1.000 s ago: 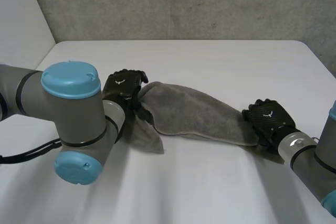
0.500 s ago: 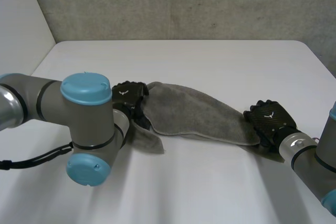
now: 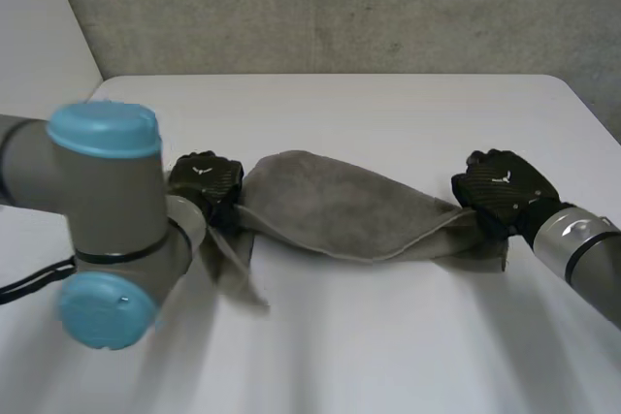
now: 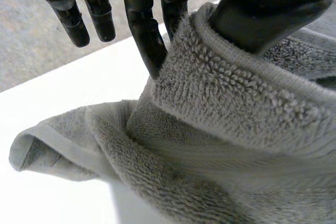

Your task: Fold the towel.

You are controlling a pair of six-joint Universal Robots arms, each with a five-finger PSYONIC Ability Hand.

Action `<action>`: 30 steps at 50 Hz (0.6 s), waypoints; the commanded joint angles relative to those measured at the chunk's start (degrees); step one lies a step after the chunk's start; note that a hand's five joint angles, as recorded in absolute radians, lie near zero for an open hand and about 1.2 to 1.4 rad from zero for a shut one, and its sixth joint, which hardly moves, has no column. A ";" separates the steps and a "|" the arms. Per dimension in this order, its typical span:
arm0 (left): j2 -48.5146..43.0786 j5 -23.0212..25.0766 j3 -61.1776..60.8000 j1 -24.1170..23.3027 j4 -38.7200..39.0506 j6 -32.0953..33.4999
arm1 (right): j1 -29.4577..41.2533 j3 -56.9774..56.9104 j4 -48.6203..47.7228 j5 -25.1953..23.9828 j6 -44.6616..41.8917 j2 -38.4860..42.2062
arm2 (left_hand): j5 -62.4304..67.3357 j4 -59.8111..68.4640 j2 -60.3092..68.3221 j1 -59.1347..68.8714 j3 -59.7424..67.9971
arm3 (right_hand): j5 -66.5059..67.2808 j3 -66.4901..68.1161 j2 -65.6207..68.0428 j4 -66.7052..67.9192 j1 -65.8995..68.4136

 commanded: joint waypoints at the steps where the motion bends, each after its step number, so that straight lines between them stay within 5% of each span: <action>1: 1.76 5.41 0.65 4.96 -5.10 5.20 | 0.06 -5.86 8.31 -5.21 -0.43 -0.54 | 4.01 -3.18 5.58 4.69 -2.58 | 3.59 -1.87 4.96 -3.05 4.16; 9: -9.05 6.55 13.83 9.79 6.06 10.56 | 6.37 -29.36 2.11 -2.51 0.01 12.36 | 4.01 -3.18 5.58 4.69 -2.58 | 3.59 -1.87 4.96 -3.05 4.16; 16: -3.99 6.72 25.86 10.67 21.84 11.71 | 7.79 -41.53 -13.43 6.63 5.34 5.48 | 4.01 -3.18 5.58 4.69 -2.58 | 3.59 -1.87 4.96 -3.05 4.16; 22: 11.32 9.08 21.24 11.81 31.63 11.79 | 7.09 -39.01 -19.46 5.26 12.66 -2.81 | 4.01 -3.18 5.58 4.69 -2.58 | 3.59 -1.87 4.96 -3.05 4.16; 30: 15.47 16.91 5.87 15.41 32.25 12.14 | 6.65 -22.78 -16.04 -3.44 11.01 -7.56 | 4.01 -3.18 5.58 4.69 -2.58 | 3.59 -1.87 4.96 -3.05 4.16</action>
